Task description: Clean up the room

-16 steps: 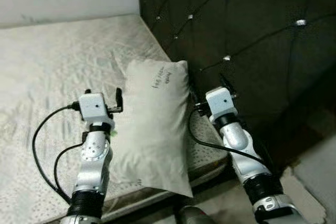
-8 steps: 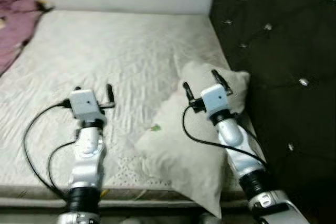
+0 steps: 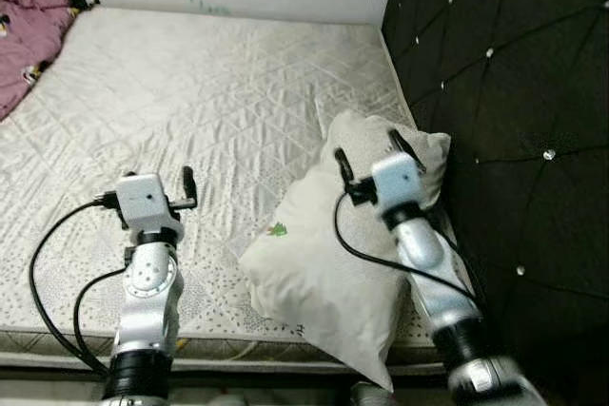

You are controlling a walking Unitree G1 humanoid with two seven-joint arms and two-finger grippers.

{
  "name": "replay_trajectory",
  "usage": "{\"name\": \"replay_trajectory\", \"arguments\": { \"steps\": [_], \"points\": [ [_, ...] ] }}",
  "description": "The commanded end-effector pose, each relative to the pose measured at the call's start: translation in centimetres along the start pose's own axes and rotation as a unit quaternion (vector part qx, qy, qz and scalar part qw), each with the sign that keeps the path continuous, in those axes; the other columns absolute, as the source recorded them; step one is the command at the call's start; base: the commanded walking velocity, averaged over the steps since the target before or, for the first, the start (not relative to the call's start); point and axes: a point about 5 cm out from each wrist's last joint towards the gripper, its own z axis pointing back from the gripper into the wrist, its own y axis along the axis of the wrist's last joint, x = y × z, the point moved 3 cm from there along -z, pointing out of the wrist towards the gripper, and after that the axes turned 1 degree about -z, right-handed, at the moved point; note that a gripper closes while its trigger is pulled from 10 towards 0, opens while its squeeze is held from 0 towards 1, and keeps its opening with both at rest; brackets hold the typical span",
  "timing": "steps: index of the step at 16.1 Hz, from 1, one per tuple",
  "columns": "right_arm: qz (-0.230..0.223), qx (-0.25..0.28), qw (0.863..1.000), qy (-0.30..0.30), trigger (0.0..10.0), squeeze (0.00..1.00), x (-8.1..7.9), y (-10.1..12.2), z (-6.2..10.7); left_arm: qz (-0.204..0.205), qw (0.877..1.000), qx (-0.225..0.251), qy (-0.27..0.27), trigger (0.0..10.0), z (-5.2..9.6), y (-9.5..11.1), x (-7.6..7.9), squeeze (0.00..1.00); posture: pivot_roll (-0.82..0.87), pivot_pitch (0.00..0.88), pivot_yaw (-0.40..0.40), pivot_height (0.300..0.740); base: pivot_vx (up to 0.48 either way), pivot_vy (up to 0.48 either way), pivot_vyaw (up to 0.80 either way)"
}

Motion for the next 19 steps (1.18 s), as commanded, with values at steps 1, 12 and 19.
{"name": "replay_trajectory", "arguments": {
  "steps": [1,12,19],
  "points": [
    [-0.018,-0.014,1.000,-0.014,10.0,0.00,0.3,-0.4,0.7,-0.002,1.000,-0.002,-0.020,10.0,0.3,0.1,0.5,0.00,0.03,0.034,0.013,0.740,0.000,0.000,0.00],
    [-0.036,-0.032,0.999,0.003,10.0,0.00,0.0,-0.2,1.2,0.000,1.000,-0.001,-0.004,10.0,0.5,1.0,-0.6,0.00,0.05,0.114,-0.022,0.704,0.000,0.000,0.00],
    [-0.034,-0.032,0.999,0.013,10.0,0.00,0.1,0.2,0.9,0.003,1.000,0.001,-0.007,10.0,0.2,1.3,-0.4,0.00,0.04,0.129,-0.025,0.624,0.000,0.000,0.00]
  ]
}}
